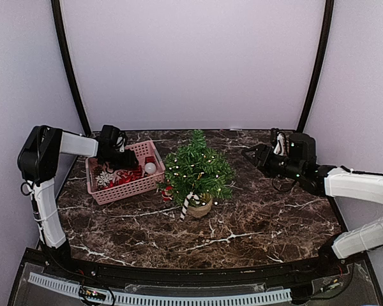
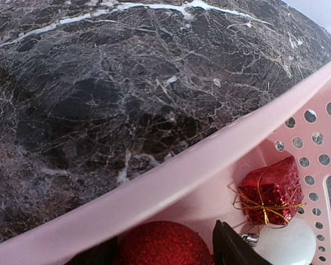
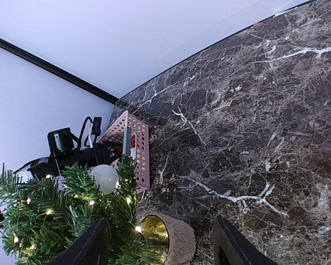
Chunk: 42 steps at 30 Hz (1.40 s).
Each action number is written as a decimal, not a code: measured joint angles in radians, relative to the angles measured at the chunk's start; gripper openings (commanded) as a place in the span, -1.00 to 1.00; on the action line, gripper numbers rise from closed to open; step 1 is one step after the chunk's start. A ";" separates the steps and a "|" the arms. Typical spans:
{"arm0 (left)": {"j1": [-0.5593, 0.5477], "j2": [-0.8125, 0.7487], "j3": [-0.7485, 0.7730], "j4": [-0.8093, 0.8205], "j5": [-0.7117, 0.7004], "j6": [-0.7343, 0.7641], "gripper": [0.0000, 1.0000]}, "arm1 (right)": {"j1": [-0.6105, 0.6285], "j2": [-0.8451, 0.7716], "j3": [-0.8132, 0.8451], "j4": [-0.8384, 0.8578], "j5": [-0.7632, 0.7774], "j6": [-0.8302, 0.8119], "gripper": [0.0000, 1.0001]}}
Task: Decorate the small christmas tree
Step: Pick up the ornament ball from the bin, then pass from the left arm to the right
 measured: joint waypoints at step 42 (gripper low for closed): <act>-0.277 -0.991 -0.278 0.057 0.386 -0.323 0.13 | 0.444 0.034 0.475 -0.108 0.023 -0.546 0.36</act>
